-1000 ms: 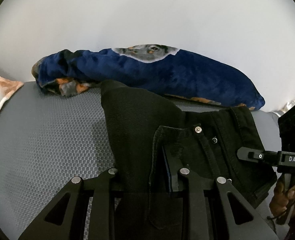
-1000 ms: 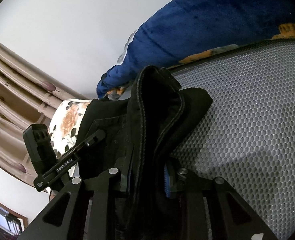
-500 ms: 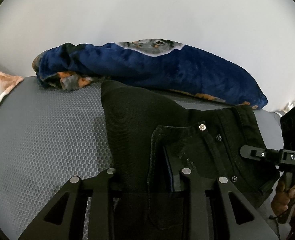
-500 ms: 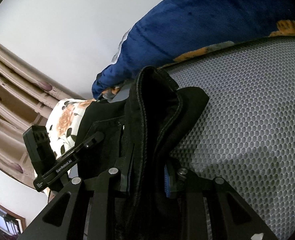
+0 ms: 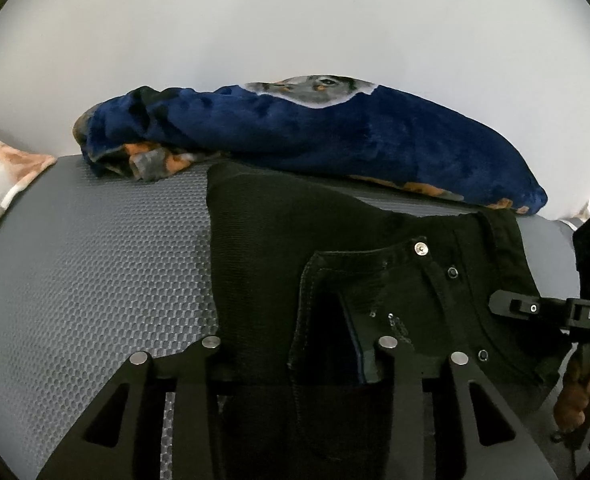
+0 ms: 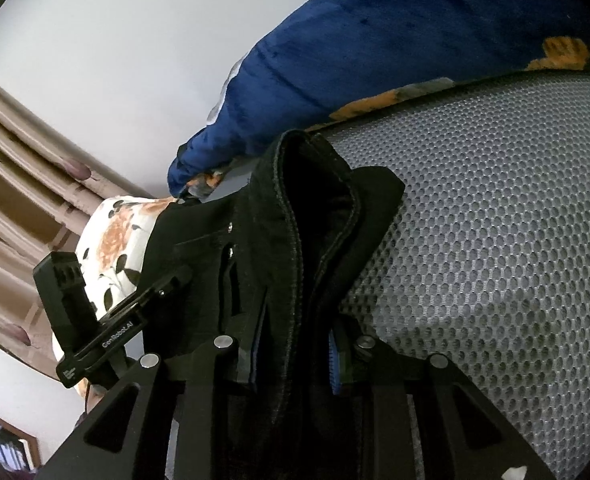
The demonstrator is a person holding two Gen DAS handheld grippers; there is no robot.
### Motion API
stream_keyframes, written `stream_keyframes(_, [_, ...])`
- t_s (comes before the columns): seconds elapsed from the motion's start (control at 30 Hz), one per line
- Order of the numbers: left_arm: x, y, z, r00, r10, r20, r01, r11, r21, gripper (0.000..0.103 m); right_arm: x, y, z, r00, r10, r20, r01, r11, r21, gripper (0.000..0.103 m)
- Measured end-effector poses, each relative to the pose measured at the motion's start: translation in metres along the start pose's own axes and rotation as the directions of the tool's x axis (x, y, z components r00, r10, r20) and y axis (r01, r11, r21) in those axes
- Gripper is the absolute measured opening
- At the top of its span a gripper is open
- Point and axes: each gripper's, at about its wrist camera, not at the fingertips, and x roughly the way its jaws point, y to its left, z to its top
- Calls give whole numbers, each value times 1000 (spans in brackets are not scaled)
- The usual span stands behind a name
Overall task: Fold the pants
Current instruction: 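Open both grippers and release the folded trousers onto the bed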
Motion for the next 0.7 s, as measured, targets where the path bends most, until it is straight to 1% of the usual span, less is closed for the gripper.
stream_keyframes(0.07, [1, -1, 0, 1000, 8, 4, -8, 1000, 3, 43, 0, -1, -1, 1000, -10, 4, 10, 1000, 0, 25])
stream_keyframes(0.17, [0, -1, -1, 1000, 28, 10, -28, 1000, 4, 49, 2, 1, -5, 999, -39, 13, 40, 999, -13, 30])
stream_keyframes(0.2, [0, 0, -1, 999, 32, 10, -32, 1000, 2, 52, 3, 2, -6, 999, -51, 17, 51, 999, -16, 35])
stream_keyframes(0.23, [0, 1, -2, 999, 38, 11, -38, 999, -1, 58, 3, 3, -6, 998, -63, 21, 63, 998, -14, 41])
stream_keyframes(0.3, [-2, 1, -2, 998, 61, 13, -61, 998, -2, 65, 3, 5, -7, 996, -73, 43, 73, 997, -11, 44])
stream_keyframes(0.33, [-4, 1, -3, 998, 64, 20, -64, 998, 3, 65, 2, 6, -6, 995, -84, 53, 85, 996, -17, 46])
stream_keyframes(0.4, [-8, 0, -4, 996, 86, 33, -86, 996, 13, 66, -2, 13, -8, 988, -130, 84, 134, 990, -48, 46])
stream_keyframes(0.47, [-12, -2, -5, 991, 127, 49, -128, 991, 29, 70, -5, 21, -9, 978, -178, 110, 187, 979, -77, 47])
stream_keyframes(0.5, [-17, -4, -5, 986, 153, 69, -156, 987, 39, 76, -8, 26, -10, 969, -210, 132, 223, 971, -90, 49])
stream_keyframes(0.53, [-21, -5, -5, 981, 172, 89, -177, 983, 45, 81, -10, 29, -10, 962, -228, 149, 244, 965, -96, 55])
stream_keyframes(0.57, [-28, -6, -4, 975, 189, 116, -195, 979, 50, 84, -14, 32, -10, 953, -248, 176, 268, 958, -104, 60])
stream_keyframes(0.63, [-35, -7, -1, 970, 200, 139, -209, 976, 55, 91, -21, 36, -7, 936, -275, 219, 307, 943, -126, 84])
stream_keyframes(0.7, [-38, -7, 2, 968, 207, 139, -216, 975, 55, 92, -24, 34, 0, 936, -277, 217, 306, 945, -113, 86])
